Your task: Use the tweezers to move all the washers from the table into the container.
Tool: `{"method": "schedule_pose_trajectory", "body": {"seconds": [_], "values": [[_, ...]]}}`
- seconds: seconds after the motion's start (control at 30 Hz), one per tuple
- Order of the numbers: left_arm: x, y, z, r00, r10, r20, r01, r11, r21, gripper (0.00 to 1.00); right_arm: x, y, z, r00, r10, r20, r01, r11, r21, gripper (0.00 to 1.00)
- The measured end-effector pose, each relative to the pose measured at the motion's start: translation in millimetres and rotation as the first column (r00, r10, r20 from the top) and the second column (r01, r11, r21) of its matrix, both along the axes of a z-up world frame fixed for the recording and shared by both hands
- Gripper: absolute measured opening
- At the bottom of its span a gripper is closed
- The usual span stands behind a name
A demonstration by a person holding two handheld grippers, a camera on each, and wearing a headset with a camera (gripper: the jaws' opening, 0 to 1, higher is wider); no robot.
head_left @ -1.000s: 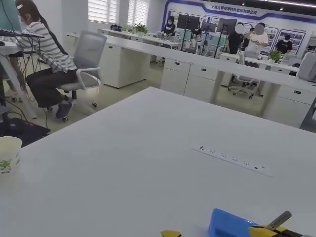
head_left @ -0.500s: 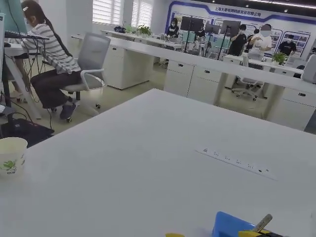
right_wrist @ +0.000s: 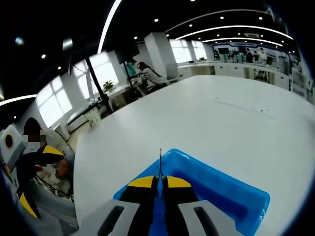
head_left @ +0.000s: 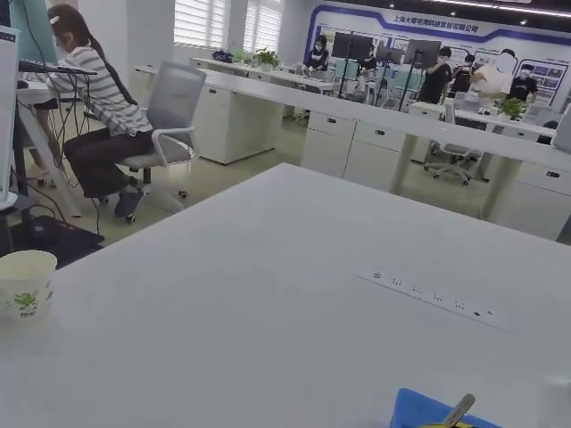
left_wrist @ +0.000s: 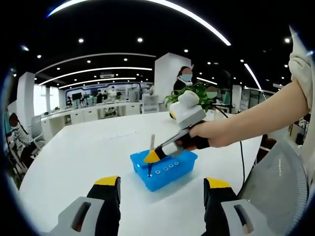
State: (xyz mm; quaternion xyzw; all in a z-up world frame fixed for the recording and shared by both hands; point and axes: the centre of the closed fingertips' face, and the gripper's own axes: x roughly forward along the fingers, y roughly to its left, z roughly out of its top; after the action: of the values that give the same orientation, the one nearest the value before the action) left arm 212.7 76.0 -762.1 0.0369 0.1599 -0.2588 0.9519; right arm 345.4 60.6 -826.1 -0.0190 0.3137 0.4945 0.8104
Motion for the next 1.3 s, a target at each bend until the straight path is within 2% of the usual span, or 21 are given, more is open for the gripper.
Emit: {"method": "schedule_pose_trajectory", "body": {"seconds": [0.2,0.43,0.63,0.67,0.83,1.07,1.17,1.3], "values": [[-0.1,-0.1,-0.2,1.000,-0.001,0.000,0.001,1.000,0.001,0.69,-1.7,-1.3,5.0,0.999,0.021,0.039,-0.020,1.000,-0.016,0.04],[-0.7,-2.0,-1.6,1.000,-0.009,-0.012,0.009,1.000,-0.009,0.69,-9.5,-2.7,28.1,0.996,0.032,0.085,-0.033,0.999,0.009,0.04],[-3.1,-6.7,-3.1,0.999,-0.037,-0.021,0.037,0.999,-0.006,0.69,-14.5,-9.6,49.1,0.994,-0.003,0.106,-0.004,0.998,0.065,0.04],[-3.4,-7.4,-3.2,0.999,-0.040,-0.023,0.040,0.999,-0.006,0.69,-16.2,-10.5,52.7,0.995,-0.011,0.101,0.003,0.997,0.083,0.04],[-5.6,-13.0,-0.1,0.998,-0.067,-0.017,0.066,0.997,-0.031,0.71,-26.5,-14.3,65.9,0.993,-0.029,0.118,0.016,0.994,0.111,0.04],[-10.0,-20.4,-2.0,0.994,-0.107,-0.035,0.106,0.994,-0.036,0.70,-47.9,-22.3,86.1,0.988,-0.052,0.146,0.029,0.988,0.155,0.04],[-11.9,-22.9,-2.6,0.991,-0.121,-0.050,0.118,0.992,-0.054,0.70,-55.1,-27.7,87.8,0.987,-0.049,0.156,0.025,0.988,0.154,0.04],[-11.4,-22.5,1.9,0.992,-0.114,-0.046,0.110,0.990,-0.088,0.69,-66.1,-35.4,87.8,0.988,-0.035,0.151,0.011,0.987,0.158,0.04]]}}
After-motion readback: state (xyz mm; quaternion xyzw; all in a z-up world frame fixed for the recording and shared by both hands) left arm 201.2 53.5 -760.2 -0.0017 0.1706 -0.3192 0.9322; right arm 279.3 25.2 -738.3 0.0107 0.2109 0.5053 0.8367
